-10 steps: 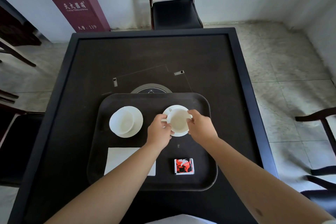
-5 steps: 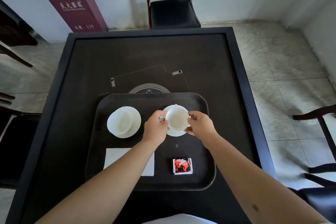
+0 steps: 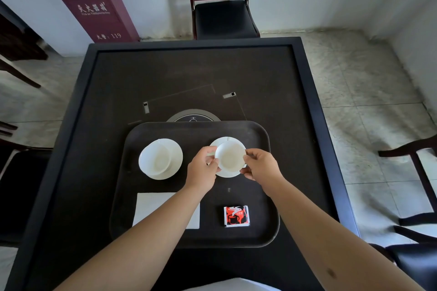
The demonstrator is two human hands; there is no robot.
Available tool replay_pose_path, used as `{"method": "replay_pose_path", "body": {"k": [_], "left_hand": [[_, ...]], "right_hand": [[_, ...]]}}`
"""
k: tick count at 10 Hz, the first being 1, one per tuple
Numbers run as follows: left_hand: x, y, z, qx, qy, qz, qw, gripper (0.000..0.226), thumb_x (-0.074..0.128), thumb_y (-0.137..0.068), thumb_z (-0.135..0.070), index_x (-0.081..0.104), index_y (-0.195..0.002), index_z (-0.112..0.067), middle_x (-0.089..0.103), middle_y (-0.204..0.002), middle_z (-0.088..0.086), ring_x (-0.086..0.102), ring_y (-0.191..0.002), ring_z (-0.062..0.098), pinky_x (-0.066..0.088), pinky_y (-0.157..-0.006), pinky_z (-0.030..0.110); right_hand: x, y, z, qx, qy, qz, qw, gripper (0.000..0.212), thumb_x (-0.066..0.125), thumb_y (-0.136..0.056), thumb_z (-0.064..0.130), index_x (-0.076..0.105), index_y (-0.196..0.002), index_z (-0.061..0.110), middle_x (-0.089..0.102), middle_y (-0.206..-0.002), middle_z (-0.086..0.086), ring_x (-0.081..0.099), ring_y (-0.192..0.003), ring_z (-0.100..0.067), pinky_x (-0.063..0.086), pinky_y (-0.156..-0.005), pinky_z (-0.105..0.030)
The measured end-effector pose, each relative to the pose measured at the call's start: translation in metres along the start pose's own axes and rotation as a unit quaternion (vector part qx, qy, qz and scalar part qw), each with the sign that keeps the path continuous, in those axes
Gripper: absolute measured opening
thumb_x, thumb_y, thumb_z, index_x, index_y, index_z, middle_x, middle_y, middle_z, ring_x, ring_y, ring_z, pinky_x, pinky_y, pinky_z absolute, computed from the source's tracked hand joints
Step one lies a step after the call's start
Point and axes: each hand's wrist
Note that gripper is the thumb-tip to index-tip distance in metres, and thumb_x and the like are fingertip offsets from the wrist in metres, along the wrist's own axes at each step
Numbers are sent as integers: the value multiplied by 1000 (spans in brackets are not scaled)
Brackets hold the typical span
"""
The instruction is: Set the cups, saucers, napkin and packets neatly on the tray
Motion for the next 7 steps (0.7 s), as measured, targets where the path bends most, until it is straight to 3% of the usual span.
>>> {"method": "replay_pose_path", "body": {"k": [3,4,5,6,7], "left_hand": [[-1,2,-2,-9,8,12,1000,35,57,-99,-17,54,-132,-26,62,-130,2,66,-107,22,58,-88,35],[-4,5,-3,-4,-23,23,999,38,50,-102,-26,47,-140,-25,58,-138,2,62,-115,21,51,-99,38],[-11,11,2,36,-66,40,996,46,51,-100,-32,41,-145,-28,51,-144,-3,53,-125,19,41,-98,30],[-23,25,8,104,-154,40,982,55,58,-96,-34,35,-146,-31,43,-150,-7,43,-135,16,37,-101,28],[-38,38,18,144,-316,9,938,67,56,-94,-46,25,-151,-32,24,-162,-1,28,-146,24,37,-109,39]], "right_hand": [[0,-1,0,10,4,-9,1000,8,62,-95,21,65,-100,27,70,-91,4,71,-70,-13,56,-58,-21],[-3,0,0,21,18,4,1000,14,58,-97,30,65,-107,24,69,-95,5,70,-78,-12,58,-66,-25],[-9,4,-3,17,52,-1,999,34,55,-95,41,59,-124,24,66,-106,7,64,-93,-13,56,-85,-34],[-10,18,-7,-8,137,2,990,47,57,-95,42,49,-136,23,60,-127,3,54,-96,-8,46,-74,-21],[-7,37,-11,-67,208,-8,976,50,61,-93,43,46,-138,28,58,-133,4,55,-87,-5,42,-58,-9]]}}
Point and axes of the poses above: each hand's wrist, its own y-axis away from the middle knuckle, its own x-axis out of the palm, z = x × y
